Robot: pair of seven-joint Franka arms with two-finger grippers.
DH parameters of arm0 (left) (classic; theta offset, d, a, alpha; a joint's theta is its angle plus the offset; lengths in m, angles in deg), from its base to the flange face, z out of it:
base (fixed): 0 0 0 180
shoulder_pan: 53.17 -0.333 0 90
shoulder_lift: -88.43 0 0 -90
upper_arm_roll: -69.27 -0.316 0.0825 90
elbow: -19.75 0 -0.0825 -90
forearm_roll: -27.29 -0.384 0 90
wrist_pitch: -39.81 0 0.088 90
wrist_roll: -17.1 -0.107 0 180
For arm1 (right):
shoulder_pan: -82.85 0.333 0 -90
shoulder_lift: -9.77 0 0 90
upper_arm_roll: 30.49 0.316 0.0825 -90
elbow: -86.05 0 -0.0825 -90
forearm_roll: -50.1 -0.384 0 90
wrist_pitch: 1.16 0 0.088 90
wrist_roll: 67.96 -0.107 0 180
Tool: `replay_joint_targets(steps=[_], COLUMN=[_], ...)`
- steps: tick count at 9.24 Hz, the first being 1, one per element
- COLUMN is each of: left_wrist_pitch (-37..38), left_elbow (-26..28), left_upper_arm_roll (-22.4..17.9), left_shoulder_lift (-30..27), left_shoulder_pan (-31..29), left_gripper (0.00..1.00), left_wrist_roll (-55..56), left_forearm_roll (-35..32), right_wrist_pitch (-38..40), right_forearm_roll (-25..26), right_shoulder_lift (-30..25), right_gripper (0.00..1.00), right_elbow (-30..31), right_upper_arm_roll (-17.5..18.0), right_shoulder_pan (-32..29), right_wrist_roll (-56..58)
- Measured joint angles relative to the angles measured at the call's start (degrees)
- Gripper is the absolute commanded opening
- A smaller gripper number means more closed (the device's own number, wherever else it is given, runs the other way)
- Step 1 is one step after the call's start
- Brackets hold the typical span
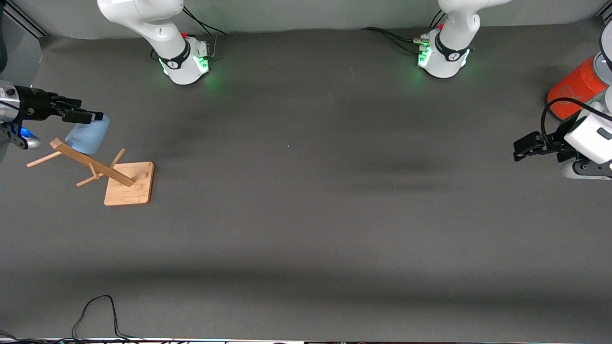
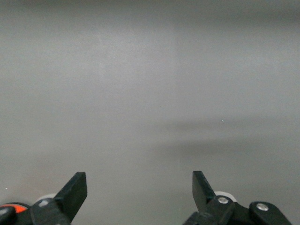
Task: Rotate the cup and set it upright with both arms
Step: 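Grasp the blue cup and slide it off the wooden peg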
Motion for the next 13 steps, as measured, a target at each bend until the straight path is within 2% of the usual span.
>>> replay_joint_targets(steps=[2, 4, 9, 10, 11, 12, 13], left_wrist_pitch=[0.00, 0.00, 0.00, 0.00, 0.00, 0.00, 0.00], left_elbow=[0.20, 0.44, 0.60, 0.60, 0.61, 0.64, 0.66], left_upper_arm_roll=[-0.02, -0.04, -0.09, -0.10, -0.10, -0.10, -0.10], left_shoulder_lift=[0.01, 0.01, 0.01, 0.01, 0.01, 0.01, 0.01], left_shoulder_pan=[0.00, 0.00, -0.01, -0.01, -0.01, -0.01, -0.01], left_gripper=[1.00, 1.00, 1.00, 1.00, 1.00, 1.00, 1.00], left_wrist_roll=[-0.75, -1.45, -1.53, -1.53, -1.53, -1.54, -1.54], left_forearm_roll=[-0.01, -0.01, -0.01, -0.01, -0.01, -0.01, -0.01], right_wrist_pitch=[-2.39, -3.66, -5.76, -5.86, -6.00, -6.03, -6.03], right_forearm_roll=[-0.57, -1.15, -4.44, -4.60, -4.73, -4.81, -4.83], right_shoulder_lift=[0.28, 0.76, 3.45, 3.68, 3.78, 3.90, 3.96], right_gripper=[0.99, 0.92, 0.90, 0.77, 0.57, 0.42, 0.31], right_elbow=[2.30, 3.34, 3.10, 2.83, 2.59, 2.29, 1.80], right_upper_arm_roll=[-0.65, -1.45, -1.58, -1.61, -1.66, -1.68, -1.71], right_shoulder_pan=[0.00, -0.01, -0.01, -0.01, -0.01, -0.01, -0.05], right_wrist_roll=[0.00, 0.00, 0.00, -0.01, -0.08, -0.42, -1.04])
